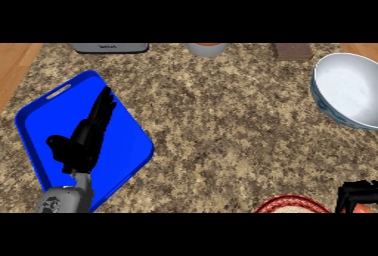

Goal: Pick the squash from the placemat and place it in the bowl

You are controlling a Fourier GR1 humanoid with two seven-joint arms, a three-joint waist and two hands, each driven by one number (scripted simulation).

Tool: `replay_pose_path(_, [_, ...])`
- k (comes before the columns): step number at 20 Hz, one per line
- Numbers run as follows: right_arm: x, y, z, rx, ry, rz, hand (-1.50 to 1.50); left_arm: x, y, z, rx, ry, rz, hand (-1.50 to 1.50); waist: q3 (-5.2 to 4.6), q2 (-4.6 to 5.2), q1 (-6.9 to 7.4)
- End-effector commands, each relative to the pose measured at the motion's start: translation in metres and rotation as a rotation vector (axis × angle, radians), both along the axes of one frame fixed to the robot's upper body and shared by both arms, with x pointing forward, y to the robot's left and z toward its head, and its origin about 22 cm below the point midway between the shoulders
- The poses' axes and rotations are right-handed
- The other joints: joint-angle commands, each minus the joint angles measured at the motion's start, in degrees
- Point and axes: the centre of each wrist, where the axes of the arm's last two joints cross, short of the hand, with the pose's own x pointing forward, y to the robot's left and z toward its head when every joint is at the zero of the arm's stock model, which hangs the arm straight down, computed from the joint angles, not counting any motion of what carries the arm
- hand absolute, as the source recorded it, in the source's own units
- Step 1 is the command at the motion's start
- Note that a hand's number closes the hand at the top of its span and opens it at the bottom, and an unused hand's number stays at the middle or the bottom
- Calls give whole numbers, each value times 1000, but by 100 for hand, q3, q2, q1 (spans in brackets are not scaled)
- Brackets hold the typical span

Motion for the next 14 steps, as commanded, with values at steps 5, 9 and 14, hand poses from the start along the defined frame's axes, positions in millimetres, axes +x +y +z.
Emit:
replay_pose_path(5, [-6, -17, 66, 294, -266, 177, 150, -1, 0, -4, -17, 8, 16, 0, -7, -31, -176])
replay_pose_path(9, [-7, -32, 124, 263, -378, 134, 150, -12, -7, -23, -1, 21, 23, 0, -11, -13, -133])
replay_pose_path(14, [-19, -44, 173, 196, -424, 9, 150, 2, 4, -13, -4, 7, 4, 0, -5, 7, -48])
